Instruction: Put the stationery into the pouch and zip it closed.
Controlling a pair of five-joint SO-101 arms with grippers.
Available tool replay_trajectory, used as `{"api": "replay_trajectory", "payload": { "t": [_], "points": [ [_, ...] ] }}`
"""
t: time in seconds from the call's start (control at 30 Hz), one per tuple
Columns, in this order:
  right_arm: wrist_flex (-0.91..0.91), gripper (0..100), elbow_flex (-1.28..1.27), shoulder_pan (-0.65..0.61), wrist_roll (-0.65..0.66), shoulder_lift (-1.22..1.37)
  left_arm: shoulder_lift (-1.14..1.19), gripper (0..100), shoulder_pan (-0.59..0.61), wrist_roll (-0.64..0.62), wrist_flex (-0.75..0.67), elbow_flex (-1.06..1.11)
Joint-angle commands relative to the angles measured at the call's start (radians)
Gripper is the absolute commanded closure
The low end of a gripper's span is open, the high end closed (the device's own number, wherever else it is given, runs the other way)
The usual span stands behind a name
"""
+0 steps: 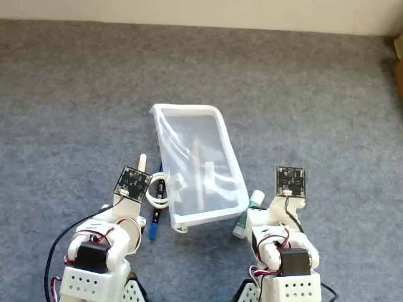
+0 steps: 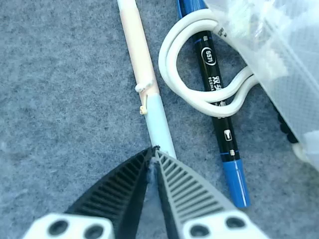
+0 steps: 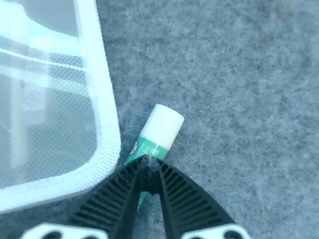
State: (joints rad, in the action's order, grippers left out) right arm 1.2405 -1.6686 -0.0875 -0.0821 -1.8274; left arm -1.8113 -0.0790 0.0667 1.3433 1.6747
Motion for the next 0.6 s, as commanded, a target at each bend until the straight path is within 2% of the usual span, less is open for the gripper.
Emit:
{"api": "replay_trajectory", "payload": {
  "t": [0.0, 0.23, 0.4, 0.5, 0.57],
  "points": [
    [0.012, 99.3, -0.156, -0.001, -0.009, -0.008, -0.007, 99, 0.004, -0.008, 0.003, 0.021],
    [0.012, 99.3, -0.156, -0.001, -0.009, -0.008, -0.01, 99, 0.015, -0.003, 0.012, -0.001],
    [0.012, 99.3, -0.156, -0.001, -0.009, -0.008, -0.01, 99, 0.11, -0.003, 0.0, -0.117],
    [0.012, 99.3, -0.156, 0.001, -0.009, -0.008, -0.012, 99, 0.133, -0.002, -0.058, -0.173],
    [0.012, 99.3, -0.156, 0.002, -0.009, -0.008, -0.012, 99, 0.133, 0.046, -0.1, -0.199]
  ]
}}
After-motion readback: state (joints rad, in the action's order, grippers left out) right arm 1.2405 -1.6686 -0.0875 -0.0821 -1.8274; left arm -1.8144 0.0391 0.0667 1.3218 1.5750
